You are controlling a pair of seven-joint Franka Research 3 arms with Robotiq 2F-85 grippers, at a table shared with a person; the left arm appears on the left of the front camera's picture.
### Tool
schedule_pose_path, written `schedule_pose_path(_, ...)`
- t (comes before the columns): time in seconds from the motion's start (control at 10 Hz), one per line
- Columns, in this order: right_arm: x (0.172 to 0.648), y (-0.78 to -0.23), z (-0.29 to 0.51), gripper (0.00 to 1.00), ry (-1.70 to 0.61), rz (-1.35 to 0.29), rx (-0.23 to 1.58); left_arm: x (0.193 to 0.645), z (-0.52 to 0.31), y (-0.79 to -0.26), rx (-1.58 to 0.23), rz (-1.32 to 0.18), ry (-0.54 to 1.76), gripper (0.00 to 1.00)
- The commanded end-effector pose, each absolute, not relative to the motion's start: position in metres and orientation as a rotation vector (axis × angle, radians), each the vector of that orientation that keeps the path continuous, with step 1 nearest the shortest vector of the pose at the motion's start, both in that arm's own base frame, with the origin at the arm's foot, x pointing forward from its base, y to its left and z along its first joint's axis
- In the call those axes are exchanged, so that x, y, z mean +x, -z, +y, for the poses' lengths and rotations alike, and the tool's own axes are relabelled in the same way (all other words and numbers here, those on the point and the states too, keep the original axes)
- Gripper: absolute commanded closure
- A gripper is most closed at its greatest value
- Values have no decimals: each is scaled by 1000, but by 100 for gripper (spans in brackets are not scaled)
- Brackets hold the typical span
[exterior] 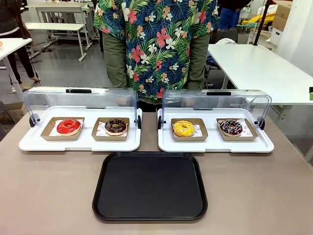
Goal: Move the second donut from the left to the tray.
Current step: Pick up the Paper togo box containing the Donut indicated by the person and place it on the Handle tray.
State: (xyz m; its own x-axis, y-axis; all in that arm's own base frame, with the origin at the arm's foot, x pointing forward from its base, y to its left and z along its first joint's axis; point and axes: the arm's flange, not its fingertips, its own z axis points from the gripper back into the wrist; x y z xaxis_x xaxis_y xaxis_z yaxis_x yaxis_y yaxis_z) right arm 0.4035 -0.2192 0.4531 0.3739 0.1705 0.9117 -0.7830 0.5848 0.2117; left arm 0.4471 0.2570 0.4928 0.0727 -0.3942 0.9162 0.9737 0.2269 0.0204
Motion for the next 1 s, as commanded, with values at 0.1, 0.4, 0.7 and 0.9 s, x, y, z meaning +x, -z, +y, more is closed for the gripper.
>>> schedule_pose_path(0.1,404,-456,-218,0,-679,-1013,725,442,253,-494,-749,-973,1177,0)
schedule_pose_path(0.4,404,-456,-218,0,-679,-1013,725,442,253,-494,-749,-973,1177,0)
schedule_pose_path(0.7,404,-456,-218,0,-679,-1013,725,442,253,-494,-749,-973,1177,0)
schedule_pose_path(0.9,404,-456,-218,0,-679,-1013,725,442,253,-494,-749,-973,1177,0)
